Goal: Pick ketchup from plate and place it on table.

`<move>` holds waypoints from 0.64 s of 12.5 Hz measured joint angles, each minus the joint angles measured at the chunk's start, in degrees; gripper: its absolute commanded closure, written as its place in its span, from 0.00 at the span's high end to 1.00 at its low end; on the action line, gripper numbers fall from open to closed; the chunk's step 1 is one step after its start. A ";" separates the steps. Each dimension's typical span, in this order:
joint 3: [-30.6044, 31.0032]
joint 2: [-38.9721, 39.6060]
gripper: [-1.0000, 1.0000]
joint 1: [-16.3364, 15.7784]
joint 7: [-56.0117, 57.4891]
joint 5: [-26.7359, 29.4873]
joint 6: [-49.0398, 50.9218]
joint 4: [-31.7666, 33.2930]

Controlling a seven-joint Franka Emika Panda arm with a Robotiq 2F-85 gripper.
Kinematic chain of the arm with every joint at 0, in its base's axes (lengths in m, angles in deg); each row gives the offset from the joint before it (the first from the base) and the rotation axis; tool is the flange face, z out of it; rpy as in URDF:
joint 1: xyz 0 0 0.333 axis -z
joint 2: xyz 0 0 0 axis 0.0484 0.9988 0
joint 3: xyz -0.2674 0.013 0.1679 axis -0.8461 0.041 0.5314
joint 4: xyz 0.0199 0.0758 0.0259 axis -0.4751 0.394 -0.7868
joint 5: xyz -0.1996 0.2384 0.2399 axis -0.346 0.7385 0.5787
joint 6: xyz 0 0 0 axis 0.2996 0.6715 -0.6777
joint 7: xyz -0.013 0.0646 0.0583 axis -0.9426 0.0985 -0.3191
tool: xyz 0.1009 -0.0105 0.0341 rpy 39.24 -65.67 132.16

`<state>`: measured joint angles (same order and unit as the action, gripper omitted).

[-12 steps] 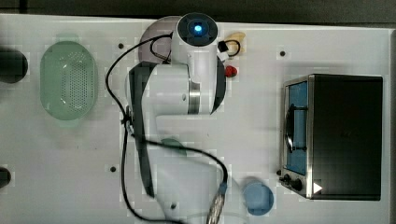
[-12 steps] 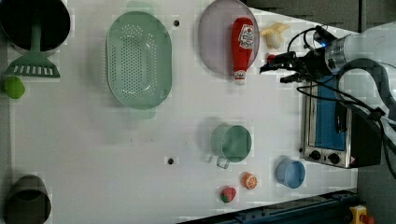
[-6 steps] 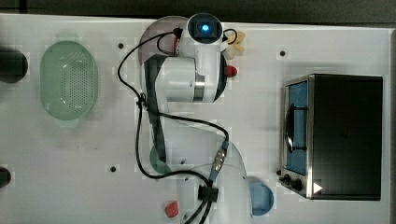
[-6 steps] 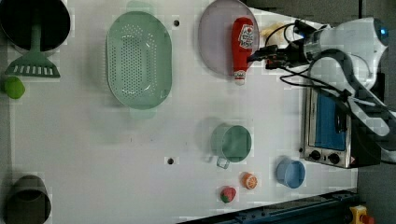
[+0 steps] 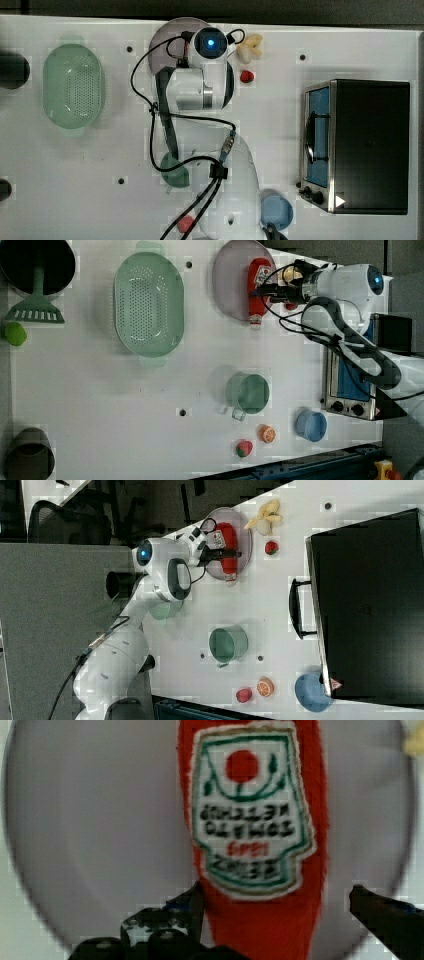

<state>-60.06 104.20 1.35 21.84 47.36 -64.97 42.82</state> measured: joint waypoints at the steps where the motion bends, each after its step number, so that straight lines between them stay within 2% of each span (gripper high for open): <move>1: 0.01 1.12 1.00 -0.17 0.03 -0.19 -1.12 -0.45; 4: 0.01 2.83 1.00 -0.43 0.08 -2.10 -6.38 -0.28; 5: -0.15 2.83 0.96 -0.65 0.08 -2.34 -6.27 -0.45; 7: 0.08 2.83 0.71 -0.65 0.08 -3.19 -6.55 -0.90; 8: 0.08 2.83 0.62 -0.61 0.08 -3.42 -7.05 -1.01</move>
<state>-59.98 107.02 0.73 21.92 43.94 -72.02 41.81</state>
